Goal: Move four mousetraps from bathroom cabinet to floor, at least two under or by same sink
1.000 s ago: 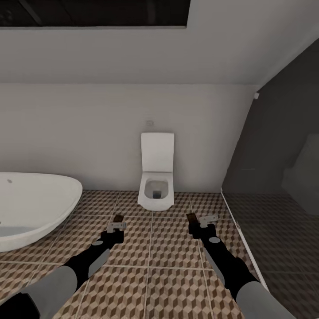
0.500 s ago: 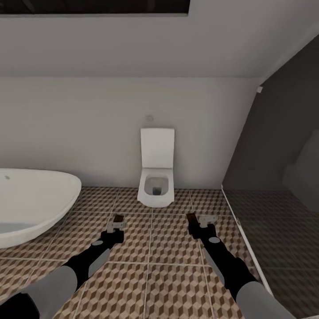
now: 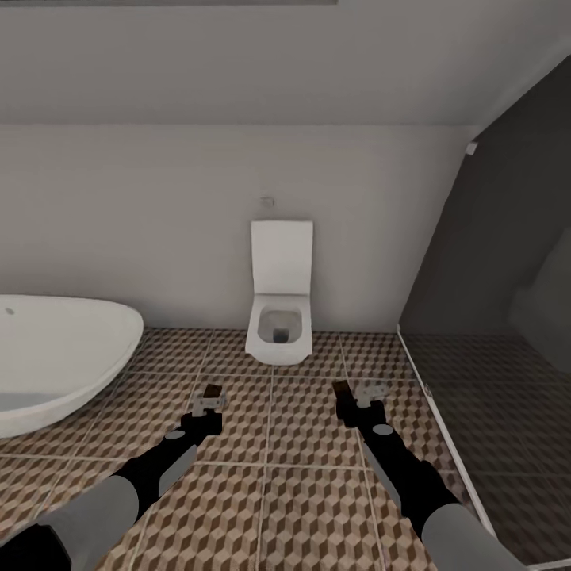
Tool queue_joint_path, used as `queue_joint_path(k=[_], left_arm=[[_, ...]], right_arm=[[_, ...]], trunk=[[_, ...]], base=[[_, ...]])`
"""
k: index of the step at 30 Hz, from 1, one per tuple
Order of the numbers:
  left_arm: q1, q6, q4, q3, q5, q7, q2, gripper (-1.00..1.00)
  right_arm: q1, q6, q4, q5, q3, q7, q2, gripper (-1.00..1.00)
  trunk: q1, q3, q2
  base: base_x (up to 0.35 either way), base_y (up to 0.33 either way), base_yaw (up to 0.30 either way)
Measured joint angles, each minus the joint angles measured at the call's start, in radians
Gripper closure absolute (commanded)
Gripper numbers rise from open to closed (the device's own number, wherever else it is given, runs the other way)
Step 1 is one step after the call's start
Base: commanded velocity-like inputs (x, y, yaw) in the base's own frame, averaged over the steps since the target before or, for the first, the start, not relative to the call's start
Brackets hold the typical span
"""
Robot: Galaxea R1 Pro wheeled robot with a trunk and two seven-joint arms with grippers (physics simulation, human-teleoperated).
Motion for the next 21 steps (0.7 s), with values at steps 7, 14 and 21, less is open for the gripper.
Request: queue_joint_path(k=[7,14,21], left_arm=[[0.0,0.0,0.0,0.0,0.0,0.0,0.0,1.0],[0.0,0.0,0.0,-0.001,0.0,0.0,0.0,1.0],[0.0,0.0,0.0,-0.002,0.0,0.0,0.0,1.0]], right_arm=[[0.0,0.0,0.0,0.0,0.0,0.0,0.001,1.0],[0.0,0.0,0.0,0.0,0.0,0.0,0.001,1.0],[0.0,0.0,0.0,0.0,0.0,0.0,0.002,1.0]], trunk=[[0.027,-0.033,-0.049],[0.054,-0.066,-0.098],[0.081,-0.099,-0.147]], base=[[0.0,0.0,0.0],[0.0,0.0,0.0],[0.0,0.0,0.0]])
